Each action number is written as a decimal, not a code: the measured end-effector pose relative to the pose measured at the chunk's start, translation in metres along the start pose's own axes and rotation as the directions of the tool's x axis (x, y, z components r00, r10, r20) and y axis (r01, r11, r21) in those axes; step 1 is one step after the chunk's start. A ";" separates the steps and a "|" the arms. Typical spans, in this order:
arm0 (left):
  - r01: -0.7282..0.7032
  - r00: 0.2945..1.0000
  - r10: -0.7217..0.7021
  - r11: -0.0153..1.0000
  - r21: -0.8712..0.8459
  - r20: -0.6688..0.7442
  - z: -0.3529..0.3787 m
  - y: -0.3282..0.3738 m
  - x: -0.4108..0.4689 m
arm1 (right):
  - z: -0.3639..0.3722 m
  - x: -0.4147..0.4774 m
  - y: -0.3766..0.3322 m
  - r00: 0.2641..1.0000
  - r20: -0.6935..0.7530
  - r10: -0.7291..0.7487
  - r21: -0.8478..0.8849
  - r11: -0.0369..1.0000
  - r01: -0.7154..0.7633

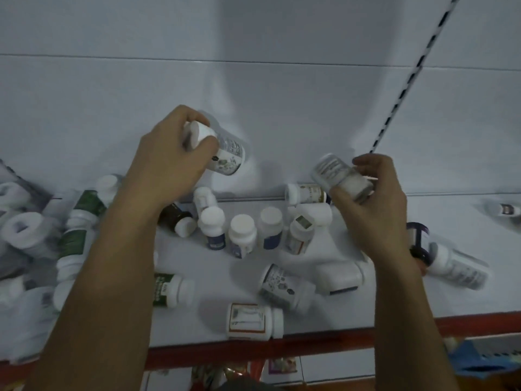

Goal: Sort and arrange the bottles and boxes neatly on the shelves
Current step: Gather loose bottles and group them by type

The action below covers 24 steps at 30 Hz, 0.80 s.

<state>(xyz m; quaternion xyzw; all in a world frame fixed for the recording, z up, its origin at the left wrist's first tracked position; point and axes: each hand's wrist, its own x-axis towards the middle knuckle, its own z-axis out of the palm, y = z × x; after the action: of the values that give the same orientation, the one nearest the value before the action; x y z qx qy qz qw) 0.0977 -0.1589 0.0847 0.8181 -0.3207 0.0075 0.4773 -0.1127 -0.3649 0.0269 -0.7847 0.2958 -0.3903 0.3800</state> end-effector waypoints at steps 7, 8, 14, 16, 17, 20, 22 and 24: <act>0.064 0.979 -0.049 0.996 0.069 -0.199 -0.099 -0.047 -0.024 | 0.110 -0.019 -0.088 0.984 -0.139 -0.114 0.328 0.932 0.154; 0.086 0.975 -0.067 0.993 0.078 -0.213 -0.115 -0.055 -0.029 | 0.125 -0.022 -0.099 0.986 -0.135 -0.102 0.363 0.920 0.145; 0.194 0.950 -0.158 0.974 0.114 -0.268 -0.196 -0.092 -0.063 | 0.202 -0.011 -0.144 0.995 -0.019 -0.101 0.361 0.927 0.101; 0.241 0.936 -0.191 0.960 0.142 -0.294 -0.220 -0.104 -0.077 | 0.223 -0.010 -0.155 0.989 0.062 -0.138 0.324 0.940 0.110; 0.262 0.929 -0.203 0.952 0.161 -0.309 -0.233 -0.109 -0.084 | 0.233 -0.011 -0.160 0.980 0.101 -0.171 0.311 0.941 0.132; 0.294 0.917 -0.214 0.933 0.208 -0.338 -0.268 -0.123 -0.102 | 0.260 -0.020 -0.179 0.933 0.208 -0.293 0.297 0.928 0.225; 0.306 0.911 -0.219 0.927 0.215 -0.351 -0.289 -0.133 -0.112 | 0.279 -0.028 -0.195 0.888 0.292 -0.356 0.305 0.914 0.266; 0.320 0.907 -0.224 0.917 0.238 -0.355 -0.308 -0.145 -0.122 | 0.297 -0.039 -0.212 0.830 0.375 -0.413 0.322 0.898 0.300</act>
<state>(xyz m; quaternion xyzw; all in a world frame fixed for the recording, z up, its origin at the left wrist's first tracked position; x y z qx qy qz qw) 0.1687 0.1955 0.1014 0.9039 -0.1157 0.1202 0.3938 0.1512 -0.1136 0.0664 -0.8389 -0.0008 -0.3039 0.4516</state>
